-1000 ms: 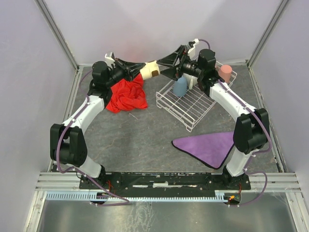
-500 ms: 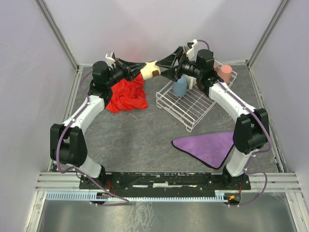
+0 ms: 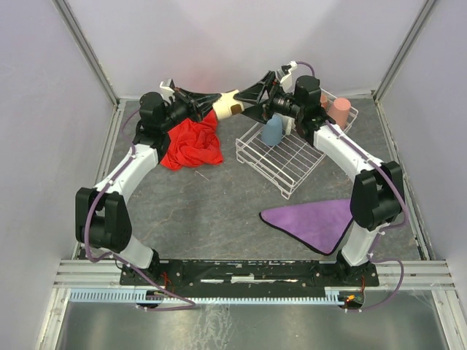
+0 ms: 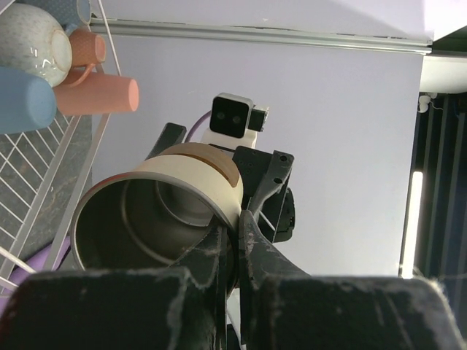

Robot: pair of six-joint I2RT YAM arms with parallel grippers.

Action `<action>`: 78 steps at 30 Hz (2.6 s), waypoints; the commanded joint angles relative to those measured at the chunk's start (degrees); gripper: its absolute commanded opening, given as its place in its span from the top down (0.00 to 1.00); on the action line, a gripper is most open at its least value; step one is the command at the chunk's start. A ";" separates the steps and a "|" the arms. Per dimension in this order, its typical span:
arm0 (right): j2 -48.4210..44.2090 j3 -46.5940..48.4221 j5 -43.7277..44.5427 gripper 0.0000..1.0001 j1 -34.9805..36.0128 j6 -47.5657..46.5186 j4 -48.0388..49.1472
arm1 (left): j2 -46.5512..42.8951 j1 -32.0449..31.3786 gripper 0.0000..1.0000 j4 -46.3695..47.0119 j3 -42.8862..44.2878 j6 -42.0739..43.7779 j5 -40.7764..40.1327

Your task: Load the cups into the dish rack

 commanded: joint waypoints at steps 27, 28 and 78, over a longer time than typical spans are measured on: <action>-0.05 0.16 -3.27 0.65 0.89 5.10 8.06 | 0.79 -1.08 0.97 1.18 3.75 1.71 0.07; -0.12 0.13 -3.38 0.63 0.87 5.14 7.96 | 0.81 -1.07 0.97 0.78 3.86 2.03 -0.44; 1.95 1.62 -1.46 0.16 -0.15 10.28 13.05 | -1.63 -1.23 0.97 1.79 0.86 1.96 -1.17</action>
